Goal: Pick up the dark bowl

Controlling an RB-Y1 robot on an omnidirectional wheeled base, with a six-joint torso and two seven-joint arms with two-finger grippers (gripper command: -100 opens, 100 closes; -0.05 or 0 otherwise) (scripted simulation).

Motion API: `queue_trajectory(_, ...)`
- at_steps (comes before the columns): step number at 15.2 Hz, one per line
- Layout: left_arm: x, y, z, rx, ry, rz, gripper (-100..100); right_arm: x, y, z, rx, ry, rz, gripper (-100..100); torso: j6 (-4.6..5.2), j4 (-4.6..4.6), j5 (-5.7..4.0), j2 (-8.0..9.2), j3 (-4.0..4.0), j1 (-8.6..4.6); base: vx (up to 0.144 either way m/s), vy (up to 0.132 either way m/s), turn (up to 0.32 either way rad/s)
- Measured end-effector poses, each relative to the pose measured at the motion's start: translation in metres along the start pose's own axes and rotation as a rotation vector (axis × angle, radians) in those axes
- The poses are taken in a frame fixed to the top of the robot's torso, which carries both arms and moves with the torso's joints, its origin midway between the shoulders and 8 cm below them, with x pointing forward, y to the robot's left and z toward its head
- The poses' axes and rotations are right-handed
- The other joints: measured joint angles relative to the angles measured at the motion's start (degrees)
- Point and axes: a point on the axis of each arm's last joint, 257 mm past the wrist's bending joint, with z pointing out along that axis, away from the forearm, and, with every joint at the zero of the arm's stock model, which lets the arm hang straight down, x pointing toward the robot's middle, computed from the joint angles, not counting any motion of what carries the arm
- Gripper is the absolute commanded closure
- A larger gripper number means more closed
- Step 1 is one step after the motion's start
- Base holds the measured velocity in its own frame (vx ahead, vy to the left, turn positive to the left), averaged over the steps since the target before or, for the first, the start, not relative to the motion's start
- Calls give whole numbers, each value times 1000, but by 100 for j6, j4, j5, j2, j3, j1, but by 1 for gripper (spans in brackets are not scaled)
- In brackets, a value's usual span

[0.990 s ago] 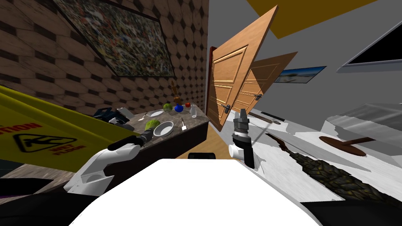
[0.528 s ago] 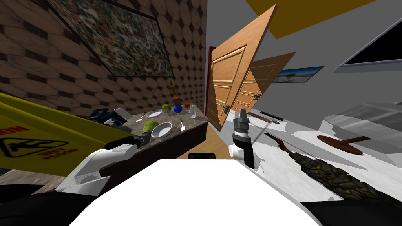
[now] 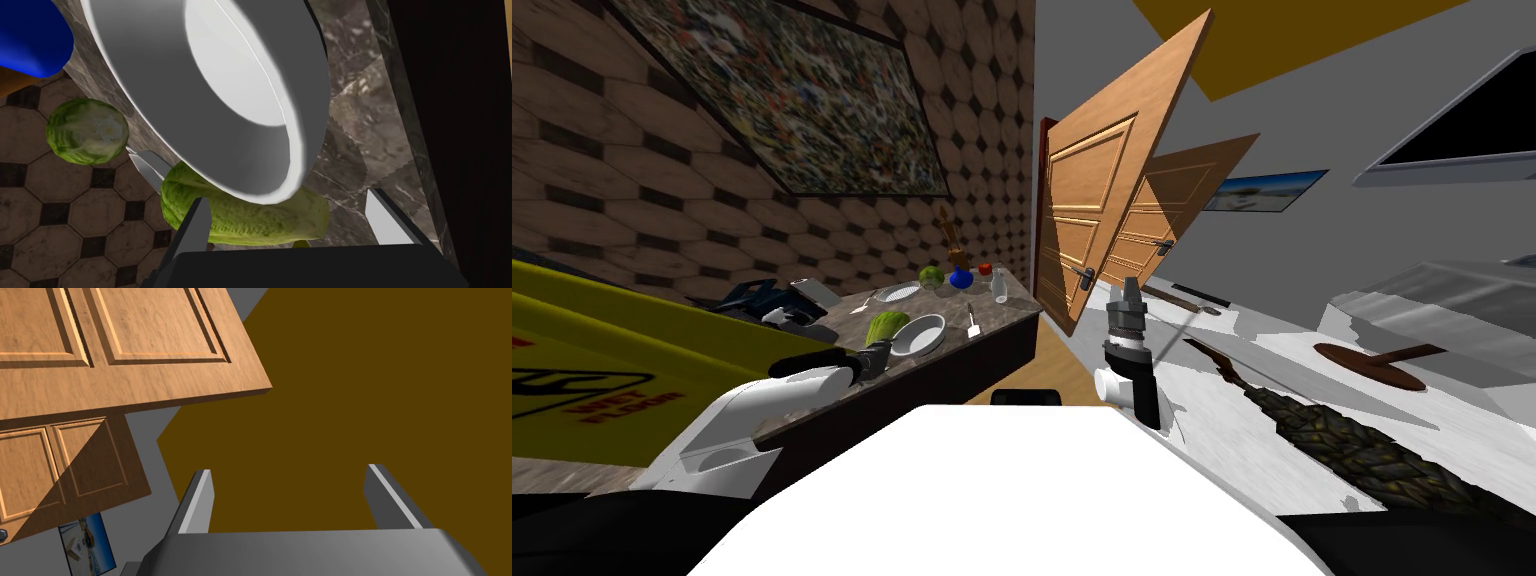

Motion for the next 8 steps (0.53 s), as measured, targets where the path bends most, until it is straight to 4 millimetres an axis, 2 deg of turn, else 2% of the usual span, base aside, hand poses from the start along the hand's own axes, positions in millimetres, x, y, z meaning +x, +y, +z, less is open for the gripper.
queue_trajectory(8, -9, 27, -5, -128, 17, -41, -100, 0, 0, 0, 0, 0, 0, 0, 1, 0, 0, -3, -1, 2, 41, -22, -30)
